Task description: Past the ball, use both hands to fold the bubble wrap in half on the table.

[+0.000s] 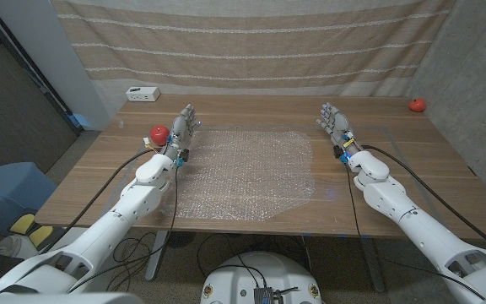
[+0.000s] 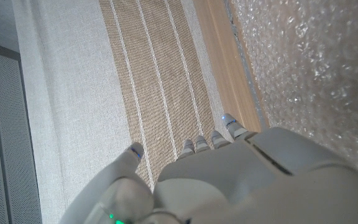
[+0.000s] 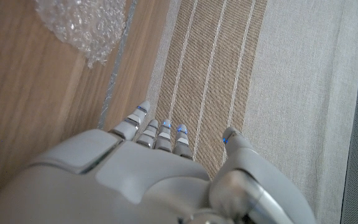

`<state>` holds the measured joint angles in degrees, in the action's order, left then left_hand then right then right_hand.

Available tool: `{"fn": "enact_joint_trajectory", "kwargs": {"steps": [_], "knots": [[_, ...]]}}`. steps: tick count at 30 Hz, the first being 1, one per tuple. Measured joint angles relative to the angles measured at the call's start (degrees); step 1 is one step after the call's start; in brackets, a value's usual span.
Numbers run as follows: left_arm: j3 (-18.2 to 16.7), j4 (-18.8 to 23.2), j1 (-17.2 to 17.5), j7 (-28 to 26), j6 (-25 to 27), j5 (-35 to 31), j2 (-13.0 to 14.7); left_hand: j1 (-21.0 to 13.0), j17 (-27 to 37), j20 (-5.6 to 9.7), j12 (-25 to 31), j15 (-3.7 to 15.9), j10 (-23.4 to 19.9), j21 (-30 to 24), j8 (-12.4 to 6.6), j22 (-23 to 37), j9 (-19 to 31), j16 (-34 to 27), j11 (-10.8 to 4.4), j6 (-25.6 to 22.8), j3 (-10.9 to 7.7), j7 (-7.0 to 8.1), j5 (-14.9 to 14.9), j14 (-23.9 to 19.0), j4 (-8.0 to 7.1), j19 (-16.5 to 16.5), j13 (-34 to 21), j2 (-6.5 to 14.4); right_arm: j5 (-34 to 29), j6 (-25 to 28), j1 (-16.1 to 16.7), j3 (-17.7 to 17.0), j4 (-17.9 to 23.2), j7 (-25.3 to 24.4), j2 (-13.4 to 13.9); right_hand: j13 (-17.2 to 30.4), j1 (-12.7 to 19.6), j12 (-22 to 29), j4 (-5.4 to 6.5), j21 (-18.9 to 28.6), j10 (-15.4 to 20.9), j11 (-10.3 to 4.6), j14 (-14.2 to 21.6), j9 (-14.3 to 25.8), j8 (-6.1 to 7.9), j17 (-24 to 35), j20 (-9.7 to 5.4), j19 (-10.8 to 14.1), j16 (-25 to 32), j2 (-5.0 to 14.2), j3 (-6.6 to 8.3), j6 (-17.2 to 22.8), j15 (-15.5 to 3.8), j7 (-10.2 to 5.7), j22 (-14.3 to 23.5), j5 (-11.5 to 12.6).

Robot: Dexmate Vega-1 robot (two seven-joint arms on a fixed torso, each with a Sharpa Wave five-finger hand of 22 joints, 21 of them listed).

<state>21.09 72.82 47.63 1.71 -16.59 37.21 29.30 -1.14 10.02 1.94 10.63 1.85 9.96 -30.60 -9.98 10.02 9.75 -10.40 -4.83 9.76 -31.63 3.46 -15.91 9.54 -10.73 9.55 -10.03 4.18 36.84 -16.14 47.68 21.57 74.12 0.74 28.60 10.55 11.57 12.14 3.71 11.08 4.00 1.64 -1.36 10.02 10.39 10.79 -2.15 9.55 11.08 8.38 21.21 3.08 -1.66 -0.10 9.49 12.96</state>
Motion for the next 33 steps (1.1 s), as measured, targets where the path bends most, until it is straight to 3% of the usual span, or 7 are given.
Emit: {"fn": "enact_joint_trajectory", "kwargs": {"steps": [3, 6, 8, 11, 22, 24, 33], "knots": [[0.0, -0.4, -0.2, -0.4, 0.2, -0.6, 0.1, -0.1, -0.1, -0.21, 1.1, 0.0, 0.0, 0.0, -0.68, 0.0, 0.0, -0.2, -0.66, 0.0, -0.44, 0.03, -0.2, 0.0, 0.4, 0.2, 0.0, 0.1, -0.1, 0.1, -0.1, 0.1, -0.1, -0.2, -0.2, 0.0, 0.2, 0.0, -0.38, 0.0, 0.6, 0.63, 0.4, 0.0, 0.03, -0.2, 0.0, 0.0, 0.0, 0.2, 0.39, 0.3, 0.43, 0.31, 0.0, 0.0], [0.1, -0.5, -0.3, -1.8, 0.6, -1.9, 0.6, -1.7, -0.2, -5.87, 1.5, -2.36, 0.0, 0.0, -1.28, 0.2, 0.0, -0.7, -1.03, 0.1, -1.41, 0.98, 0.3, 0.3, 1.68, 0.3, 0.0, 0.9, -0.5, 0.4, -0.1, 0.3, 0.0, -0.8, -0.2, 0.0, 1.9, 0.0, -1.73, 0.0, 1.4, 1.35, 1.5, 0.0, 0.22, -0.4, 2.94, 0.3, 0.0, -0.21, 0.7, 0.5, 3.57, 0.1, 0.3, -0.2], [0.5, -0.1, -0.4, -3.6, 1.4, -3.7, 1.2, -2.2, -0.2, -9.25, 1.9, -4.21, -0.1, 0.0, -1.82, 0.3, 0.0, -0.7, 0.0, -1.7, -1.89, 1.35, 1.0, 0.3, 2.16, 0.3, 0.0, 1.1, -0.7, 0.8, -0.1, 0.5, 0.3, -1.3, -0.2, 0.1, 2.3, -0.3, -2.47, 0.0, 1.3, 1.81, 2.0, 0.0, 0.22, -0.4, 4.73, 0.2, 0.0, -0.5, 0.88, 0.7, 5.08, -0.11, 0.3, -0.3], [0.9, 0.6, -0.5, -5.1, 2.1, -5.4, 2.0, -2.9, -0.2, -11.17, 2.5, -5.61, -2.0, 0.0, -1.94, 0.5, 0.1, -0.7, 2.73, -5.0, -2.42, 0.7, 1.6, 0.2, 2.69, 0.3, -0.3, 1.3, -1.0, 1.3, 0.1, 0.6, 0.7, -1.9, -0.2, 0.3, 2.9, -0.3, -3.24, 0.0, 1.4, 2.3, 2.7, 0.0, 0.22, -0.4, 6.09, 0.3, 0.0, -0.48, 1.18, 0.8, 5.99, -0.27, 0.3, -0.3], [2.1, 2.6, -0.8, -10.6, 7.5, -14.4, 4.5, -6.7, -0.4, -11.6, 3.8, -6.06, -10.0, 0.0, -2.38, 0.5, 0.3, -1.1, 3.82, -13.2, -5.28, -0.83, 4.1, -6.1, 5.97, 0.5, -0.3, 2.9, -1.8, 2.1, 1.3, 1.3, 3.1, -3.2, 0.4, 0.3, 4.7, -0.3, -4.51, 0.0, 1.8, 3.09, 3.5, 0.0, 0.22, -0.4, 6.78, 0.6, 0.4, 0.14, 1.98, 1.3, 6.77, -1.15, 0.3, -0.7], [3.6, 5.2, -1.1, -11.5, 8.9, -16.5, 7.2, -7.3, -0.4, -11.99, 3.8, -5.95, -11.0, 0.0, -2.38, 0.5, 0.3, -1.1, 3.86, -14.3, -5.46, -1.12, 4.5, -7.0, 6.59, 0.1, -0.3, 3.2, -3.0, 2.7, 1.6, 1.5, 3.8, -4.6, 0.6, 0.3, 4.9, -0.3, -4.75, 0.0, 2.1, 3.4, 3.6, 0.2, 0.22, -0.4, 6.78, 0.6, 0.4, -0.02, 2.21, 1.3, 6.89, -1.15, 0.3, -0.7], [4.8, 7.7, -1.3, -13.4, 13.9, -22.9, 9.7, -8.2, -0.4, -11.81, 4.1, -5.16, -13.6, 0.0, -2.83, 0.5, 0.3, -1.1, 4.55, -17.5, -6.11, -1.55, 5.1, -8.8, 7.71, -1.6, -0.3, 3.6, -4.3, 3.2, 3.4, 2.1, 7.5, -6.0, 1.8, 0.3, 6.2, -0.3, -5.77, 0.0, 2.7, 3.49, 3.9, 0.3, 0.43, -0.4, 7.08, 0.9, 0.4, 0.45, 2.77, 1.6, 7.21, -1.46, 0.3, -1.2]]}}
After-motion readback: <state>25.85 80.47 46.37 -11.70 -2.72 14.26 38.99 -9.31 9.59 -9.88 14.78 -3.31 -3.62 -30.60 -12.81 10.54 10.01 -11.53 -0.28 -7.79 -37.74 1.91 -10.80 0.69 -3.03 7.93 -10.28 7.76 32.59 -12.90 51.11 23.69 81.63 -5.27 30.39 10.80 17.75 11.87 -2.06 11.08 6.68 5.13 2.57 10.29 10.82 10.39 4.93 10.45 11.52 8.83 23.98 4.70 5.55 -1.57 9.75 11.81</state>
